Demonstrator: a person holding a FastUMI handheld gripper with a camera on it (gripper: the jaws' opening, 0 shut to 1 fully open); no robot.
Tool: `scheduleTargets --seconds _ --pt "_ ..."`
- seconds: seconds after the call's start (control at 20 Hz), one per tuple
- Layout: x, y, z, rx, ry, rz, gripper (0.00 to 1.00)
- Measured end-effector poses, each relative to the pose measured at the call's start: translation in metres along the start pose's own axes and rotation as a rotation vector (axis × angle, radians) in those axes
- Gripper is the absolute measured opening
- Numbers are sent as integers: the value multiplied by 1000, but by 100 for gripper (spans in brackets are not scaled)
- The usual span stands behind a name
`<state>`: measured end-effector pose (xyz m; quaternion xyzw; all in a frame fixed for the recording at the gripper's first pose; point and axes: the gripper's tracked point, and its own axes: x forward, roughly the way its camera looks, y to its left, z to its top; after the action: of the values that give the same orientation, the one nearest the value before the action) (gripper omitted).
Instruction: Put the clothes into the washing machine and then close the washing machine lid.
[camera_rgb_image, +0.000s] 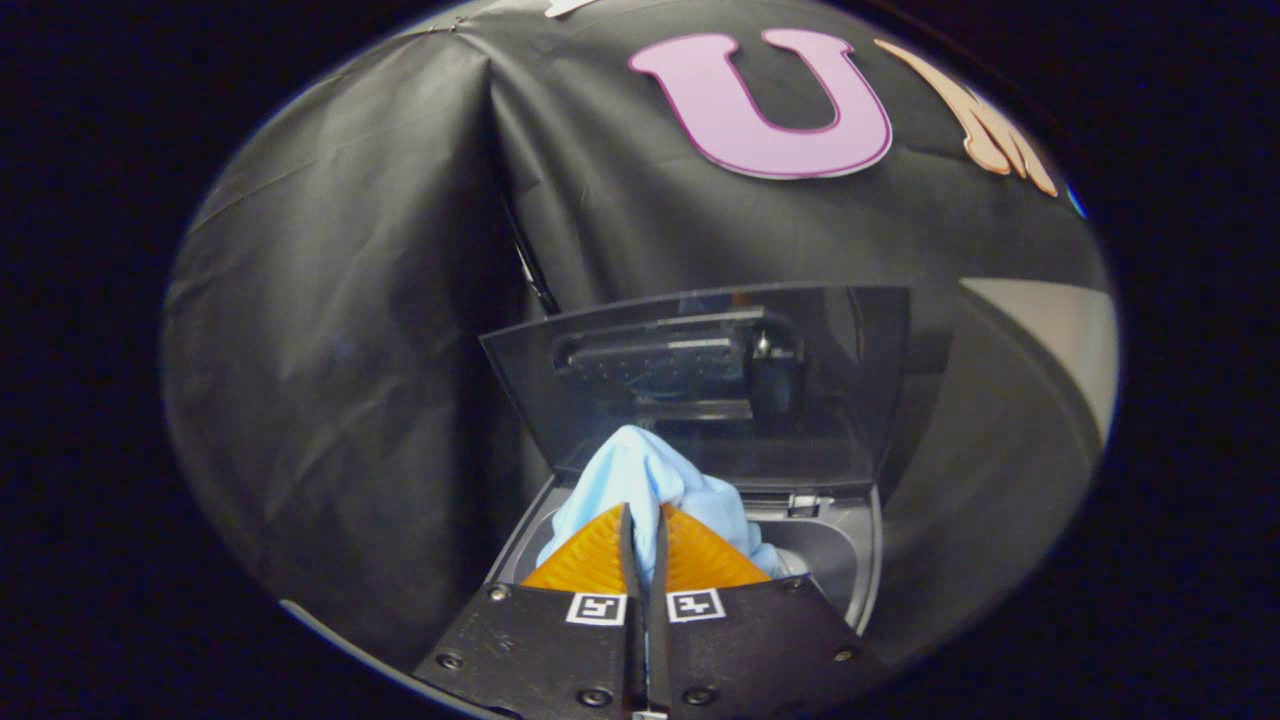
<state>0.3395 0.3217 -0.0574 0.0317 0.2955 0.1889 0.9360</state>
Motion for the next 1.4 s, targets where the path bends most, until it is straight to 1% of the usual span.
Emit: scheduleTargets --seconds 0.2,0.3,0.5,0.55,0.6,0.65,0.7,0.8,0.85,1.1,1.3,1.4 --pt "33 -14 -47 8 91 -43 1" --pt "43 -17 -68 27 138 -63 1" --pt "52 -23 -103 25 245 -127 2" --pt "52 -24 -110 -4 275 -146 6" --pt "53 -25 -111 -26 281 -158 7" --pt "52 -24 -112 -33 287 -161 11" --pt "54 -23 -115 -28 289 -167 13" --pt "52 -29 -109 -33 266 -192 34" --pt "47 -28 -106 -32 258 -188 45" --pt "21 -32 -69 -25 200 -229 99" --pt "-3 -32 -20 -39 130 -251 98" --pt "-10 -25 9 -31 95 -245 98"
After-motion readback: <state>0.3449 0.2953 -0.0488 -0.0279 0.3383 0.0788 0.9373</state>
